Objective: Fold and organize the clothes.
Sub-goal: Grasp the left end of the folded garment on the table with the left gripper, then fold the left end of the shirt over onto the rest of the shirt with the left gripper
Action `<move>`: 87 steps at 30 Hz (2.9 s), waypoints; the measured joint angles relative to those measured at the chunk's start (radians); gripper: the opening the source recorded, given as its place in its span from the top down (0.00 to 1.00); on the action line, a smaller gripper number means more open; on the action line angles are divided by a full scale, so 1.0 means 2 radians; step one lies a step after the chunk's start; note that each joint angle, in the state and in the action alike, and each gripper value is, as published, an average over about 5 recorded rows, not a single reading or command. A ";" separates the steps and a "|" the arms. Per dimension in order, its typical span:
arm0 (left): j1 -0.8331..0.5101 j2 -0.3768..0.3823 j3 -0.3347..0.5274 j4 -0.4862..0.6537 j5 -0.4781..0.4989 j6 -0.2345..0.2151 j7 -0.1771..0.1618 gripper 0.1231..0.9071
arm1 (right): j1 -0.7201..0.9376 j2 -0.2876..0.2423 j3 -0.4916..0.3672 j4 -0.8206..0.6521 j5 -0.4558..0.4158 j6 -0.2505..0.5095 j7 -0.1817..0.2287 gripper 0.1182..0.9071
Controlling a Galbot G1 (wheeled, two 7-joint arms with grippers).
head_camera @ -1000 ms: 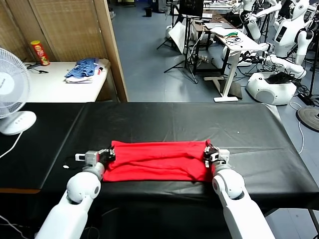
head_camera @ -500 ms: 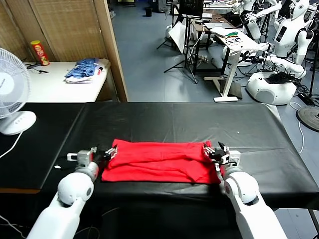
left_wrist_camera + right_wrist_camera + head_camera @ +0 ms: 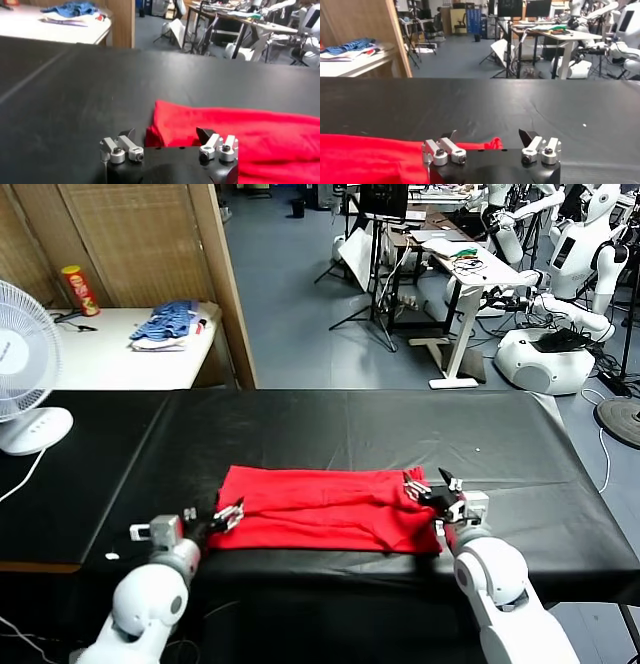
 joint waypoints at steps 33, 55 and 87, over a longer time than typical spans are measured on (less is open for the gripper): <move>0.023 0.150 -0.064 -0.002 0.165 -0.045 0.038 0.94 | -0.015 0.021 0.011 0.029 -0.035 0.003 0.003 0.14; -0.044 -0.006 0.126 -0.065 0.022 0.011 -0.014 0.94 | -0.046 0.034 0.031 0.042 -0.059 0.002 0.006 0.14; -0.027 -0.071 0.105 -0.060 0.021 -0.052 0.007 0.14 | 0.039 0.033 -0.086 -0.011 -0.058 0.013 -0.054 0.14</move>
